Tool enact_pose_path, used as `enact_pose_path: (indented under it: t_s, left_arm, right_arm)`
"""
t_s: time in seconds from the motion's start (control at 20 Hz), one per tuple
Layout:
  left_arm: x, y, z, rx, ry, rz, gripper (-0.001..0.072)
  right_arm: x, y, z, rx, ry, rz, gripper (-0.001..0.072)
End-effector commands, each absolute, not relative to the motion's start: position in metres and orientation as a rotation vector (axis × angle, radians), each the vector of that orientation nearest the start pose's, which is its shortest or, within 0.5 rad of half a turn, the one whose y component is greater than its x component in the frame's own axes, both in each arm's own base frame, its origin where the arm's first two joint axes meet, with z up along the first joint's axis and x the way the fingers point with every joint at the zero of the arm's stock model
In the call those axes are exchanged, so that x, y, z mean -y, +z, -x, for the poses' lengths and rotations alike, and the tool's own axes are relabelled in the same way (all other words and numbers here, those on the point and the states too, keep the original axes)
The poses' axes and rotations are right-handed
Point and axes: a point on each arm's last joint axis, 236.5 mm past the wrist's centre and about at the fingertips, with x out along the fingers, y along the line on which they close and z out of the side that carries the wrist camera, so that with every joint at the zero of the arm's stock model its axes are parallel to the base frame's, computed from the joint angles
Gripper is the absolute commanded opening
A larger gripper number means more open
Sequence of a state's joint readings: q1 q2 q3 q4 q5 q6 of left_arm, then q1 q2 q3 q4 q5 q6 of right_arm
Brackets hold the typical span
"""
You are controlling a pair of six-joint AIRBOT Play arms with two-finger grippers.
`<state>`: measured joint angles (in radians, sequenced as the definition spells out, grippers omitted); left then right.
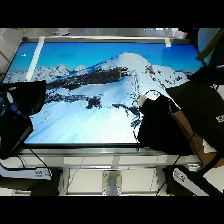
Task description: Fold the clothes and pants, and hang the long-sleeved shirts on hangers.
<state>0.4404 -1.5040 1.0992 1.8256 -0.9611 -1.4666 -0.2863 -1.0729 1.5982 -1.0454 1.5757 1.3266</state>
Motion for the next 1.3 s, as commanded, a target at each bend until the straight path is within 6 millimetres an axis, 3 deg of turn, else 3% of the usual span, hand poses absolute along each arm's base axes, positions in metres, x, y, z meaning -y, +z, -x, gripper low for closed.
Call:
enact_pose_path:
  t_s: [0.0, 0.1, 0.25, 0.4, 0.55, 0.65, 0.75, 0.85, 0.9, 0.95, 1.0, 1.1, 1.2, 1.25]
  left_arm:
    - [-0.175, -0.069, -0.351, -1.475, 0.298, -0.047, 0.0029]
    - [-0.115, -0.05, -0.375, -1.428, 0.175, -0.029, 0.0029]
    - [0.013, -0.028, -0.4, -1.338, -0.109, -0.021, 0.0028]
    - [0.155, -0.024, -0.395, -1.253, -0.401, -0.084, 0.0028]
    - [0.278, -0.022, -0.392, -1.039, -0.598, -0.17, 0.0028]
    - [0.336, -0.026, -0.39, -0.942, -0.633, -0.092, 0.0028]
    - [0.367, -0.027, -0.396, -0.879, -0.625, 0.015, 0.0029]
    - [0.371, -0.011, -0.411, -0.823, -0.616, 0.054, 0.0036]
    - [0.363, 0.003, -0.423, -0.794, -0.604, 0.056, 0.0168]
    - [0.348, 0.024, -0.437, -0.766, -0.579, 0.072, 0.0473]
    - [0.326, 0.044, -0.449, -0.75, -0.544, 0.094, 0.067]
    - [0.256, 0.085, -0.467, -0.735, -0.436, 0.126, 0.068]
    - [0.162, 0.109, -0.463, -0.781, -0.276, 0.077, 0.068]
    - [0.11, 0.113, -0.45, -0.833, -0.176, 0.048, 0.068]
  right_arm:
    - [-0.017, 0.239, -0.349, -0.901, 0.308, -0.175, 0.0005]
    - [-0.007, 0.234, -0.349, -0.915, 0.271, -0.144, 0.0005]
    - [0.015, 0.226, -0.348, -0.938, 0.207, -0.056, 0.0005]
    - [0.026, 0.218, -0.35, -0.962, 0.185, -0.005, 0.0005]
    - [0.031, 0.208, -0.368, -0.96, 0.18, -0.021, 0.0005]
    - [0.03, 0.193, -0.377, -0.992, 0.196, -0.045, 0.0005]
    - [0.024, 0.177, -0.39, -1.021, 0.236, -0.09, 0.0005]
    - [0.01, 0.166, -0.407, -1.017, 0.297, -0.161, 0.0005]
    - [0.002, 0.162, -0.414, -1.014, 0.331, -0.2, 0.0008]
    - [-0.005, 0.158, -0.418, -1.019, 0.364, -0.237, 0.0034]
    - [-0.008, 0.154, -0.42, -1.029, 0.378, -0.253, 0.0118]
    - [-0.006, 0.151, -0.418, -1.046, 0.375, -0.25, 0.0329]
    - [-0.009, 0.15, -0.414, -1.058, 0.384, -0.256, 0.0353]
    - [-0.013, 0.15, -0.411, -1.068, 0.402, -0.267, 0.0353]
